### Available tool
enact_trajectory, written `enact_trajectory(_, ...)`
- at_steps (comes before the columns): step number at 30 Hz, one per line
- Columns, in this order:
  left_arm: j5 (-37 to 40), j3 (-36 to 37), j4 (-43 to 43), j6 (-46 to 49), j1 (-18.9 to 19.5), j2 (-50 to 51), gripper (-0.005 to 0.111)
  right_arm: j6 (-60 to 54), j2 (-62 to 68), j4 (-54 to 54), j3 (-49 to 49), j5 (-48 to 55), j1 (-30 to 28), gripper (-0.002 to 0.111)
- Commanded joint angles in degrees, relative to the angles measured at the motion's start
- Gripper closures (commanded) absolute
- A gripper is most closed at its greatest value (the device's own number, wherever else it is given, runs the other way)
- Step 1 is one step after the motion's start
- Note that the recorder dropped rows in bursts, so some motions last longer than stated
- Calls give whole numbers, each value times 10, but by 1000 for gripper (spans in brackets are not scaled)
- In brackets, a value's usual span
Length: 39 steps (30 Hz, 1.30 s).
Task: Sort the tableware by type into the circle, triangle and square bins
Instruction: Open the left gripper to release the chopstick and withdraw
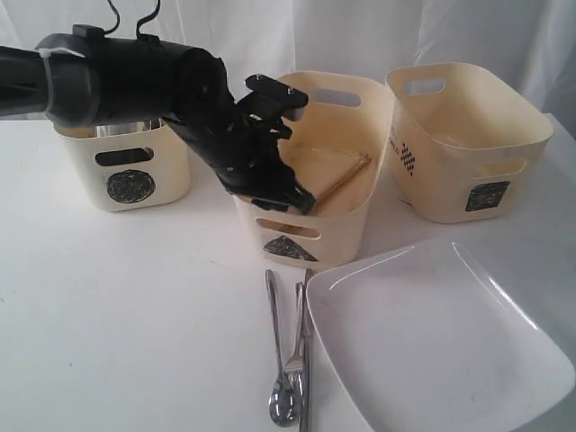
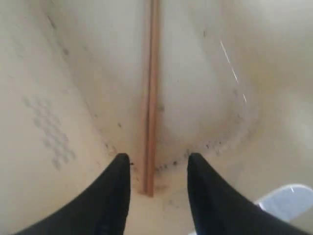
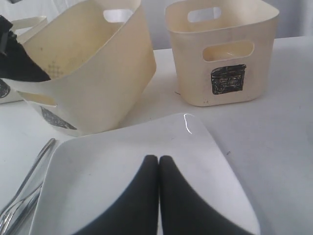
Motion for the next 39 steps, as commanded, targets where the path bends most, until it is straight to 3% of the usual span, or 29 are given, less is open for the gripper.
enact_trajectory(1,-36,-1,22,-21,8,-11,63,0,-3,1,4,-8,1,108)
enact_trajectory(14,-152,-9,24,-21,24,-9,63,0,-3,1,4,-8,1,108)
enact_trajectory(21,-93,-48,24,-21,22,-41,63,0,-3,1,4,-8,1,108)
enact_trajectory(26,14,-43,20,-21,21,-100,68,0,-3,1,4,-8,1,108)
enact_trajectory(33,24,71,20,-26,-7,-173,73,0,-3,1,4,-8,1,108)
enact_trajectory(39,-105,188,5,-41,-34,-185,76,0,-3,1,4,-8,1,108)
